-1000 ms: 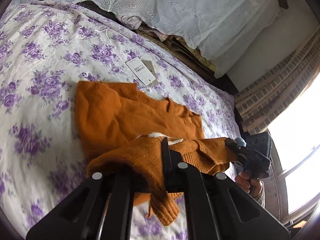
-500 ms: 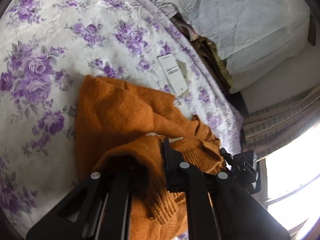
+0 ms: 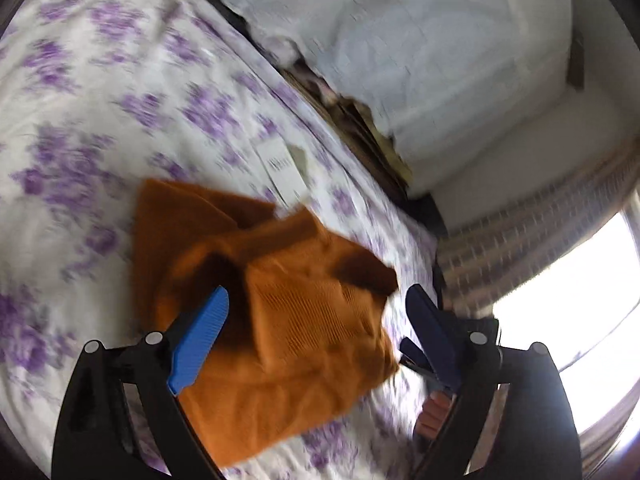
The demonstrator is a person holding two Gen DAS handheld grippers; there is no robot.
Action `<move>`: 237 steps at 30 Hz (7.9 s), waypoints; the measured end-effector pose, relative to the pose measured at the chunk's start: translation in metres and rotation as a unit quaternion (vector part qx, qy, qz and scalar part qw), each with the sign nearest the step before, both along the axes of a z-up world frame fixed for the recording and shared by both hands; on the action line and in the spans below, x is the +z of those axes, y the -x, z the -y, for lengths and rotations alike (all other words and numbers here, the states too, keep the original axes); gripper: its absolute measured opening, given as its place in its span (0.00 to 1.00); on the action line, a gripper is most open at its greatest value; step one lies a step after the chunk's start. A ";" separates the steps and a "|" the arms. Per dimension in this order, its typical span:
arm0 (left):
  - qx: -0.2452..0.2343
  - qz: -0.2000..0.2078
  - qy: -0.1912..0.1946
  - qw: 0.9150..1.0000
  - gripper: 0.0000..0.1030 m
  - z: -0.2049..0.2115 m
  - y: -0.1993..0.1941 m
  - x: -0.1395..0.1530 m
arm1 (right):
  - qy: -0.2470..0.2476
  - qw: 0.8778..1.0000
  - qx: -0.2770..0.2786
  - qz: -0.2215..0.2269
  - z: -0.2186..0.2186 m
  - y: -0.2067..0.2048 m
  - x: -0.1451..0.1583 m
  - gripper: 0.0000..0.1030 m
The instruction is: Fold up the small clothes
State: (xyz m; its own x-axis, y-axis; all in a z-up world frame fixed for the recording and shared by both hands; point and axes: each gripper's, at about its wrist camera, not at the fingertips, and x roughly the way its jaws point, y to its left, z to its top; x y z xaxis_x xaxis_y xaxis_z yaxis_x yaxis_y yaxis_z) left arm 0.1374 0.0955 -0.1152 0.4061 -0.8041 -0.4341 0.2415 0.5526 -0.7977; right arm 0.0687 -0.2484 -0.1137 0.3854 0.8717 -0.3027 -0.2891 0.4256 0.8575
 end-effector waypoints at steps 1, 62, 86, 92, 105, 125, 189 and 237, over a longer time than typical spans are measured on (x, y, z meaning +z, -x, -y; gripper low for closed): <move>-0.011 0.003 -0.004 1.000 0.84 0.002 0.002 0.001 | 0.007 1.000 0.016 -0.004 -0.009 -0.002 -0.002 0.66; 0.114 0.042 -0.240 0.963 0.76 0.014 0.067 0.007 | -0.022 0.979 -0.201 -0.019 0.064 0.065 -0.029 0.83; 0.107 0.014 -0.275 0.955 0.92 0.057 -0.008 0.016 | -0.082 0.992 -0.091 -0.010 -0.020 -0.027 0.006 0.97; 0.127 -0.011 -0.311 0.942 0.92 0.064 -0.059 -0.016 | -0.117 0.986 -0.106 -0.045 -0.030 -0.090 -0.034 0.96; 0.146 0.039 -0.391 0.908 0.96 0.071 -0.041 -0.018 | 0.128 0.970 -0.205 0.032 -0.025 -0.072 0.005 0.97; 0.195 0.031 -0.433 0.879 0.96 0.061 -0.045 -0.023 | 0.233 0.953 -0.180 0.063 -0.043 -0.067 0.015 0.97; 0.148 0.114 -0.452 0.872 0.95 0.104 0.069 0.025 | 0.542 0.821 -0.160 0.080 -0.085 0.067 -0.019 0.97; 0.117 0.079 -0.488 0.861 0.96 0.136 0.004 -0.025 | 0.130 0.972 -0.191 -0.051 0.032 -0.019 -0.029 0.97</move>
State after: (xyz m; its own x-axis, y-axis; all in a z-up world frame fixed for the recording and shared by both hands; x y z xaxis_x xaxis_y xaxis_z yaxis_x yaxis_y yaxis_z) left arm 0.1339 -0.0405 -0.1400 0.6239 0.0243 -0.7811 0.0956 0.9897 0.1070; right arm 0.0881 -0.2807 -0.1430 0.6227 0.5595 -0.5470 0.0130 0.6916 0.7222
